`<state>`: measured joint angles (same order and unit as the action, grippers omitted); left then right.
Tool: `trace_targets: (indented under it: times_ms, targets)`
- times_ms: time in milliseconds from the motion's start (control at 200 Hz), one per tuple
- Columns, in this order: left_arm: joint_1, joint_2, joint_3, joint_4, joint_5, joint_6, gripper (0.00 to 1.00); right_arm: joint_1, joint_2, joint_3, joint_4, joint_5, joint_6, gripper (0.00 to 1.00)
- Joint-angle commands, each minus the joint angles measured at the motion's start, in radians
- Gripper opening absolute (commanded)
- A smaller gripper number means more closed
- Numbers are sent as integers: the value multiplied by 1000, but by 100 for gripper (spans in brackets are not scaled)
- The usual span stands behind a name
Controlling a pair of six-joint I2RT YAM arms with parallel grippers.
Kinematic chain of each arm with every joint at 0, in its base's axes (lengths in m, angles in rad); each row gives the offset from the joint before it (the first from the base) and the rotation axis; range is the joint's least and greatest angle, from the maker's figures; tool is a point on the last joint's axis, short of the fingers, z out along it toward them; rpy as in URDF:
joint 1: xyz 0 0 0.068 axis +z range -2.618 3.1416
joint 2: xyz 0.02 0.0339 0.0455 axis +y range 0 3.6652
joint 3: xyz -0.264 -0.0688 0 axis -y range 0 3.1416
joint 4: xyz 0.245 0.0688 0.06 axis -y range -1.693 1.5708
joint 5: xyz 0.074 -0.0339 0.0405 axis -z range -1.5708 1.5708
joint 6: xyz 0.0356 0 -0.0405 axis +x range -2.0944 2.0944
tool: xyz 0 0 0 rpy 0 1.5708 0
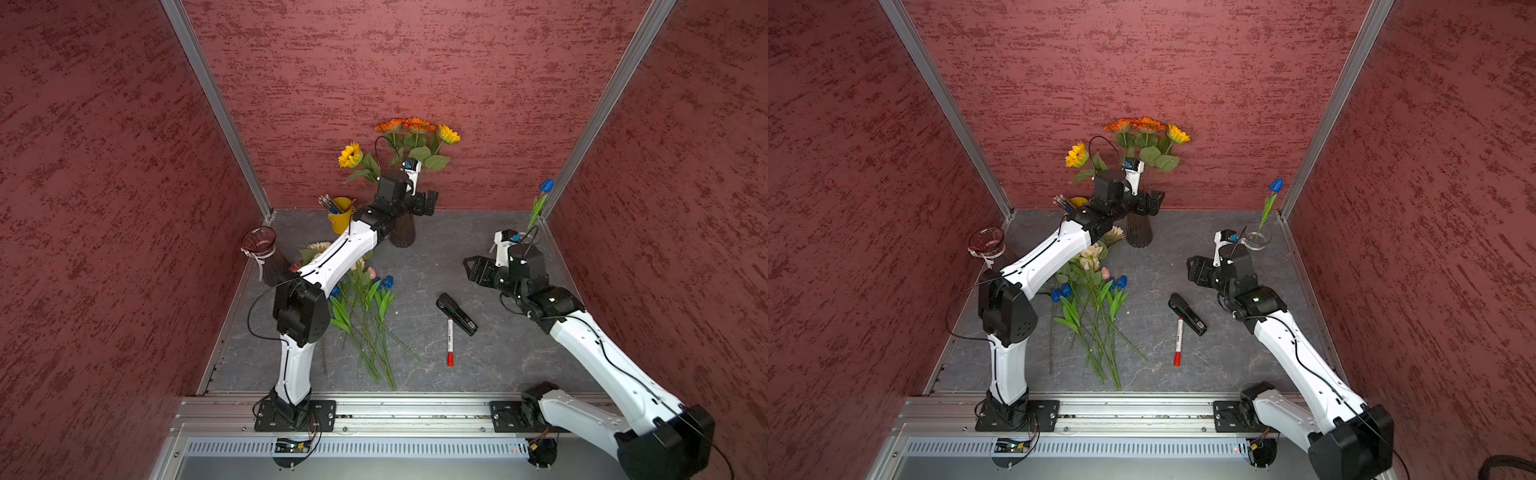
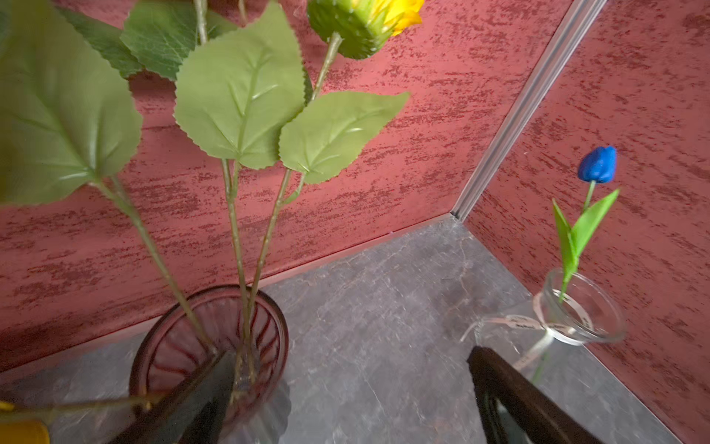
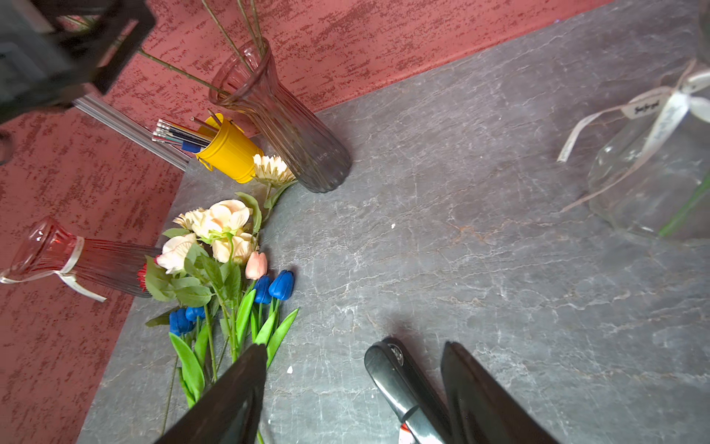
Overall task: Arrange the flowers in different vases according to their variety
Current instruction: Insert the flower into the vase.
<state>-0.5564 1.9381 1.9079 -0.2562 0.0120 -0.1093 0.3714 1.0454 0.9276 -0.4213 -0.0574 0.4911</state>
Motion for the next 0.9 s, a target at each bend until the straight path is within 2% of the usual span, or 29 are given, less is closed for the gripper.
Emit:
trace_targets:
  times_ms: [0, 165, 281, 396, 591, 711, 817, 897]
  targets:
    - [14, -171, -117, -36, -74, -29, 100, 16, -18, 19, -36, -37, 14, 76]
    - [-22, -387, -343, -145, -139, -81, 100, 47, 3, -2, -15, -66, 22, 76]
    - [-27, -526, -503, -272, -165, -198, 100, 63, 50, -20, 12, -98, 27, 76]
    - [-18, -622, -640, -385, -131, -307, 100, 88, 103, -32, 49, -115, 32, 76]
    - [31, -678, -781, -591, -11, -434, 100, 121, 192, 3, 74, -107, 35, 76]
    - [72, -695, -887, -583, 83, -487, 99, 121, 231, 23, 87, -98, 43, 76]
    - [93, -694, -977, -487, 159, -507, 93, 122, 257, 38, 92, -98, 44, 76]
    - [120, -673, -1037, -397, 225, -532, 84, 122, 267, 49, 92, -97, 43, 76]
